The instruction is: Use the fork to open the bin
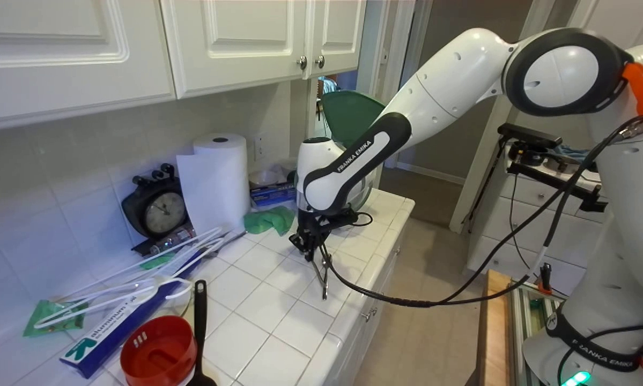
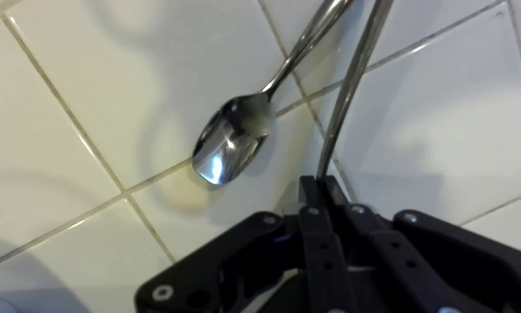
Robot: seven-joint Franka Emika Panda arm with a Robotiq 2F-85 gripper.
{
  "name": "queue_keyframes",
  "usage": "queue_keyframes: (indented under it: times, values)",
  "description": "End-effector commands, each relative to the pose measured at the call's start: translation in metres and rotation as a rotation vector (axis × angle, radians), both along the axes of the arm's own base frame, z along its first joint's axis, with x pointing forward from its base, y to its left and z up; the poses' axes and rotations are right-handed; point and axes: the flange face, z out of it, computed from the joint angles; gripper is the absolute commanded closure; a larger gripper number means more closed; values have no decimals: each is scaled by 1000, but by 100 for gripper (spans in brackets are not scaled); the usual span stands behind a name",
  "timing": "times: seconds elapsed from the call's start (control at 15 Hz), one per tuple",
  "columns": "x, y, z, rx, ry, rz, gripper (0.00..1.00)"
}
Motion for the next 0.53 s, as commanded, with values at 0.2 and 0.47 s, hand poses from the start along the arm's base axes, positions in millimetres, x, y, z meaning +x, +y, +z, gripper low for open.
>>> queue_keyframes:
  times: [0.2, 0.47]
  values:
    - [10, -3, -14, 7, 42, 8, 97]
    - [12, -3, -14, 0, 46, 9, 69]
